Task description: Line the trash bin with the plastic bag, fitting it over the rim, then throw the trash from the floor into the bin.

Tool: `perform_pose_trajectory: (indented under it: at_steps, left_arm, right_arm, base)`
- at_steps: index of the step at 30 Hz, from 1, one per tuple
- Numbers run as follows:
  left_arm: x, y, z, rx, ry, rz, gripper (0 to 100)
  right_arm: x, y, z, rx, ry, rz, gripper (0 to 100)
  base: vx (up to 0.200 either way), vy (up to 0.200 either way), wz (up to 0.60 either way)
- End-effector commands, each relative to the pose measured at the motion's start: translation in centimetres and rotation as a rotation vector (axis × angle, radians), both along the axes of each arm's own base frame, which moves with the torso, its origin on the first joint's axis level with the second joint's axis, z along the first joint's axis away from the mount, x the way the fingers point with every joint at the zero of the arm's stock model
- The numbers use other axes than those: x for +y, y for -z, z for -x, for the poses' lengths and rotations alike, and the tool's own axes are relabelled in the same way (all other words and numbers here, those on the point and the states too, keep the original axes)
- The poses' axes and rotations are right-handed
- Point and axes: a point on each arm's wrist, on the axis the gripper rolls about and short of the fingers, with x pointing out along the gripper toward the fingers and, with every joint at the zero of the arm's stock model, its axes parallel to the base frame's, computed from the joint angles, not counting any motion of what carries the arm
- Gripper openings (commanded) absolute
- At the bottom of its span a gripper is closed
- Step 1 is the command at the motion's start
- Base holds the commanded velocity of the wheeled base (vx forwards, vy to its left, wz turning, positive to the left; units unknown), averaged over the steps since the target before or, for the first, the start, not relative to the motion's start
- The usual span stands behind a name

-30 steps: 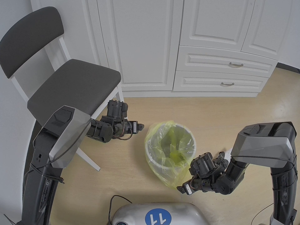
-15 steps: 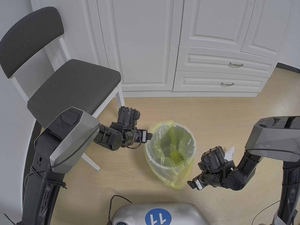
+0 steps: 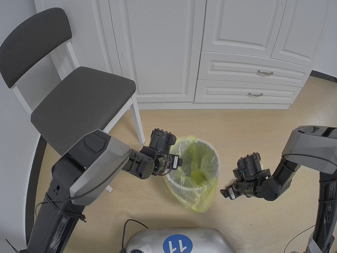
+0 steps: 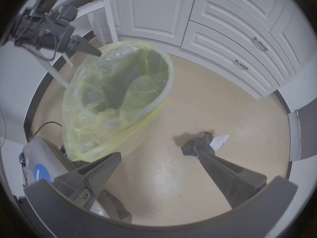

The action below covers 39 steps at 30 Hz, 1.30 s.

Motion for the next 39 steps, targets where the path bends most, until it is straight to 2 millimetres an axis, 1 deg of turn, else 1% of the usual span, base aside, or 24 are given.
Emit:
perform_pose_trajectory:
  at_steps: [1,2,4,6,9,15,18,21,24,25,26,31,35,39]
  left_arm:
    - [-0.7,3.2,-0.4,0.031,-0.005,-0.033,100]
    - [-1.2,3.7,-0.4,0.039,0.002,-0.037,100]
    - [-1.5,4.1,-0.6,0.035,-0.002,-0.039,100]
    - [-1.5,4.1,-0.6,0.027,-0.017,-0.050,100]
    - [-1.1,3.6,-0.6,0.025,-0.029,-0.055,100]
    - [1.6,0.7,-0.1,0.033,-0.040,-0.075,100]
    - [2.6,-0.1,0.2,0.034,-0.022,-0.105,100]
    - [3.5,-0.7,0.9,0.054,0.018,-0.114,100]
    - [4.5,-0.7,1.5,0.077,0.062,-0.151,100]
    - [4.5,-0.7,1.5,0.077,0.062,-0.151,100]
    - [4.9,-0.3,1.7,0.085,0.087,-0.168,100]
    - [5.0,-0.3,1.8,0.086,0.092,-0.174,100]
    - [5.3,-0.2,2.4,0.108,0.104,-0.183,100]
    - [5.6,-0.5,2.7,0.109,0.121,-0.190,100]
  right_arm:
    - [-1.4,1.7,-1.8,0.018,0.052,0.006,100]
    - [-1.9,2.2,-2.4,0.018,0.071,0.006,100]
    - [-2.2,2.4,-2.9,0.018,0.082,0.003,100]
    - [-2.6,2.5,-3.2,0.018,0.094,0.002,100]
    - [-2.7,2.8,-3.2,0.023,0.094,0.003,100]
    - [-2.7,3.2,-3.2,0.033,0.096,0.006,100]
    - [-2.7,3.4,-3.3,0.036,0.096,0.007,100]
    - [-2.9,3.5,-3.3,0.037,0.099,0.009,100]
    - [-3.0,3.5,-3.4,0.037,0.102,0.009,100]
    - [-3.0,3.5,-3.4,0.037,0.102,0.009,100]
    - [-3.0,3.5,-3.4,0.037,0.102,0.009,100]
    - [-3.0,3.5,-3.4,0.036,0.104,0.008,100]
    - [-2.8,3.3,-4.1,0.007,0.113,-0.010,100]
    - [-2.8,3.1,-4.3,-0.002,0.124,-0.021,100]
  base:
    - [0.000,0.000,0.00]
    - [0.000,0.000,0.00]
    - [0.000,0.000,0.00]
    - [0.000,0.000,0.00]
    - [0.000,0.000,0.00]
    - [0.000,0.000,0.00]
    - [0.000,0.000,0.00]
    - [0.000,0.000,0.00]
    - [0.000,0.000,0.00]
    - [0.000,0.000,0.00]
    - [0.000,0.000,0.00]
    - [0.000,0.000,0.00]
    - [0.000,0.000,0.00]
    - [0.000,0.000,0.00]
